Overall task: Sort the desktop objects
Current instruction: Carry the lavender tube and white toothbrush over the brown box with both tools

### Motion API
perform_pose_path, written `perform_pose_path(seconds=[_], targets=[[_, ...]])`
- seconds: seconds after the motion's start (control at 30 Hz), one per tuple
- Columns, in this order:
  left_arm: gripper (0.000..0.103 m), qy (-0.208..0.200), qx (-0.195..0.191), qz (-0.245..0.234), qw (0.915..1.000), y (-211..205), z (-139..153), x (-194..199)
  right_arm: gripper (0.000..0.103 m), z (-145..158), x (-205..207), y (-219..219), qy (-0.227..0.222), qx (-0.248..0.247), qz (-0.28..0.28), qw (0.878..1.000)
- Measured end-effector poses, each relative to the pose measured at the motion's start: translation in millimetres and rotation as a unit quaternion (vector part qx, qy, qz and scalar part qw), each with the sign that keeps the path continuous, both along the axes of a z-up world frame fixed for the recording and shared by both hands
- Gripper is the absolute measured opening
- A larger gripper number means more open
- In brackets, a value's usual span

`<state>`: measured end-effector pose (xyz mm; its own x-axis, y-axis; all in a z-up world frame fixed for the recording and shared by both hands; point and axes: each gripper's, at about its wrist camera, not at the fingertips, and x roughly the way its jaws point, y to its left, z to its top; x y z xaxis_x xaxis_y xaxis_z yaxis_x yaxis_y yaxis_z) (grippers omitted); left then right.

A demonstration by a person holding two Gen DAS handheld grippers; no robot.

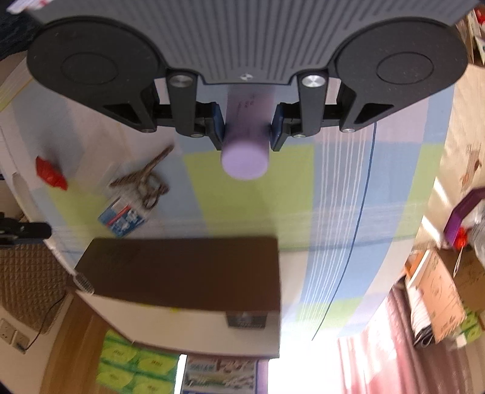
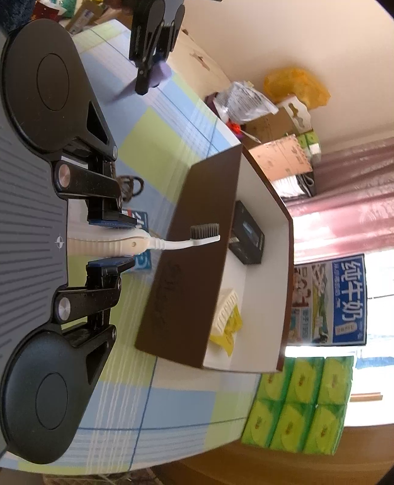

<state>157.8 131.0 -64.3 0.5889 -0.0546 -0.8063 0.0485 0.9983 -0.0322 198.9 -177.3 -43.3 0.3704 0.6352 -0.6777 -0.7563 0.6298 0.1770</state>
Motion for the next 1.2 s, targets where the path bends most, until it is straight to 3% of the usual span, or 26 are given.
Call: perform_pose_path(seconds=[0.73,1.2], targets=[[0.026,-0.093,-0.015,-0.031,0.9950,-12.7,66.8,27.2,0.017,23.1,22.8,-5.4,-0.025,0.021,-0.033,0.999],[0.026,-0.145,-0.023,-0.055,0.9876,-23.2,104.5,79.6,0.017,52.9,72.9,21.0,-0.059,0.043,-0.027,0.997]])
